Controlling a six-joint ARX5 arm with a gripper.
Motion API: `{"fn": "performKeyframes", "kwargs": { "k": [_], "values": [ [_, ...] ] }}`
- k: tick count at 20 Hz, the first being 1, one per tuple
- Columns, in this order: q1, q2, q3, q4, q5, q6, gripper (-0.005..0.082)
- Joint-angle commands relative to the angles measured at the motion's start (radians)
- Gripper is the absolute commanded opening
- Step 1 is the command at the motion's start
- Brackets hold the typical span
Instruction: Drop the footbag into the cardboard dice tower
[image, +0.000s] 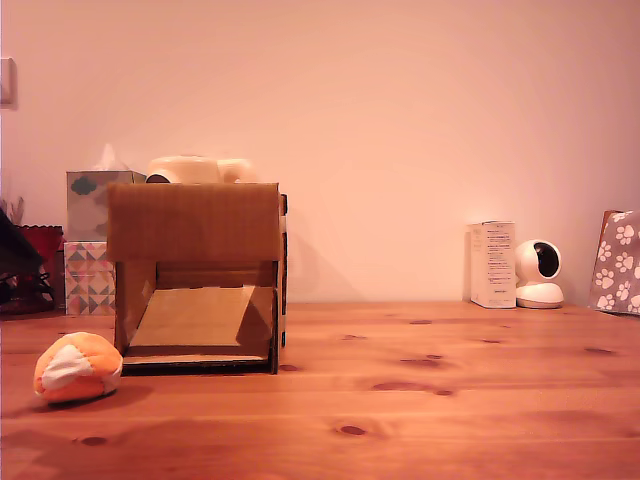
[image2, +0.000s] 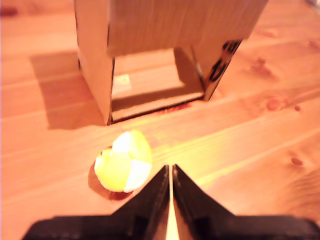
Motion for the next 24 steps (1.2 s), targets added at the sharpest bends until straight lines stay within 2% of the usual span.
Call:
{"fn": "performKeyframes", "kwargs": {
  "k": [1,2,3,4,5,10,13,16,18,19,24],
  "values": [
    [0.000,0.025,0.002,0.048,0.015,0.005,0.0234],
    [-0.002,0.040,0.002,0.073,0.022,0.006,0.0521],
    [-0.003,0.052,0.002,0.107,0.016,0.027,0.0753],
    [-0.003,0.062,0.002,0.126,0.016,0.052,0.0767],
    [-0.005,0.071,0.002,0.140,0.016,0.056,0.0723],
    [-0.004,0.106,0.002,0.183,0.016,0.111,0.0722],
    [-0.004,0.157,0.002,0.257,0.012,0.119,0.0722],
    [-0.004,0.248,0.002,0.311,-0.028,0.138,0.0722],
    [-0.004,0.319,0.002,0.353,-0.030,0.143,0.0722],
    [-0.004,0.358,0.002,0.378,-0.030,0.163,0.0722],
    [-0.004,0.547,0.003,0.522,-0.030,0.165,0.0722]
  ]
}}
